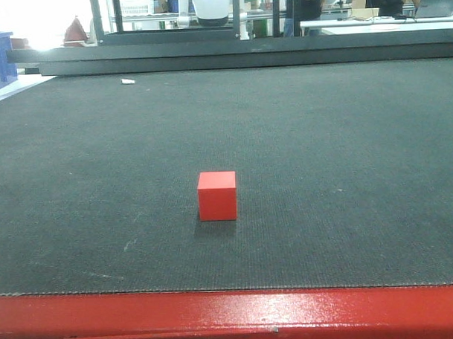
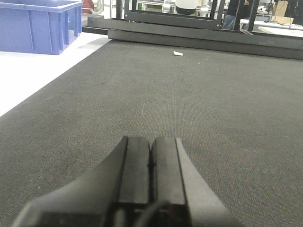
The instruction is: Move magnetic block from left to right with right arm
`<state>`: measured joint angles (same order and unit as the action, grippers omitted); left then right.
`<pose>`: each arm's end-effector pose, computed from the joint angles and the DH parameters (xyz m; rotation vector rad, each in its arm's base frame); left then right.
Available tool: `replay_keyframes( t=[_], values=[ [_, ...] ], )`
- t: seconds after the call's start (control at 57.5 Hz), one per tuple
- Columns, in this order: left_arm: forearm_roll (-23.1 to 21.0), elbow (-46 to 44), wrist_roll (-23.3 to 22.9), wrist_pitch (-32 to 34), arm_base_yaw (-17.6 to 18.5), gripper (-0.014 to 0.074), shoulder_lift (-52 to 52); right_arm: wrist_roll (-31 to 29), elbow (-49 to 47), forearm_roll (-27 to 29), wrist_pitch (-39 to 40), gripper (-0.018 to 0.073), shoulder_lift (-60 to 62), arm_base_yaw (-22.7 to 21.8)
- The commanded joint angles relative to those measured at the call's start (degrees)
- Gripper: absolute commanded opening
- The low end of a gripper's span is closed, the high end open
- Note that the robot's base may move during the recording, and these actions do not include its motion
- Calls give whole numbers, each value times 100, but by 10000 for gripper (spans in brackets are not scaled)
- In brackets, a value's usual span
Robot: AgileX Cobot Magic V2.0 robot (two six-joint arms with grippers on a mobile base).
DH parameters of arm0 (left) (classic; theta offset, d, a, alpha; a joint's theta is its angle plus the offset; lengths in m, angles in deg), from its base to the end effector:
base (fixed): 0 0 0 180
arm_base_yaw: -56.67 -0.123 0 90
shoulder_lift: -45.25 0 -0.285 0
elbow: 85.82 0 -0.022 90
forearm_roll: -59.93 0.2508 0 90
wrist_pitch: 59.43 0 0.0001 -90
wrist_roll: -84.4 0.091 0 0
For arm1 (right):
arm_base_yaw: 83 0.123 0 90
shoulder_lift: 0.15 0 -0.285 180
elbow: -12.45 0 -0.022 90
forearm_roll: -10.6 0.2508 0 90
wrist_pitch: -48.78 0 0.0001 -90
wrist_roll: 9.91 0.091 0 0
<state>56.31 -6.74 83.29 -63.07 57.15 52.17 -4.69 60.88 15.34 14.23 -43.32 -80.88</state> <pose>0.0567 -0.0008 0.1973 -0.0548 1.5639 -0.0746 0.1166 0.0086 0.2794 0.1084 2.2013 0.1613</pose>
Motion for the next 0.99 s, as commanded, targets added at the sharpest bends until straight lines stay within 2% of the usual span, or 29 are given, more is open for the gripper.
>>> replay_keyframes(
  t=[0.0, 0.087, 0.278, 0.365, 0.452, 0.644, 0.8, 0.974],
  values=[
    [-39, 48, -10, 486, -2, -117, -34, 540, -534, -23, 115, 60, -721, 36],
    [-39, 48, -10, 486, -2, -117, -34, 1157, -914, -169, -207, 60, -1305, 279],
    [-39, 48, -10, 486, -2, -117, -34, 2227, -1635, -833, -791, 62, -2352, 1163],
    [-39, 48, -10, 486, -2, -117, -34, 2603, -1964, -1003, -1007, 99, -2782, 1472],
    [-39, 48, -10, 486, -2, -117, -34, 2808, -2308, -1005, -1265, 207, -3277, 1777],
    [-39, 48, -10, 486, -2, -117, -34, 3086, -3165, -1000, -1845, 643, -4278, 2407],
    [-39, 48, -10, 486, -2, -117, -34, 3434, -4038, -842, -2305, 624, -5054, 2818],
    [-39, 48, -10, 486, -2, -117, -34, 3455, -4887, -594, -2390, 624, -5756, 3230]
  ],
)
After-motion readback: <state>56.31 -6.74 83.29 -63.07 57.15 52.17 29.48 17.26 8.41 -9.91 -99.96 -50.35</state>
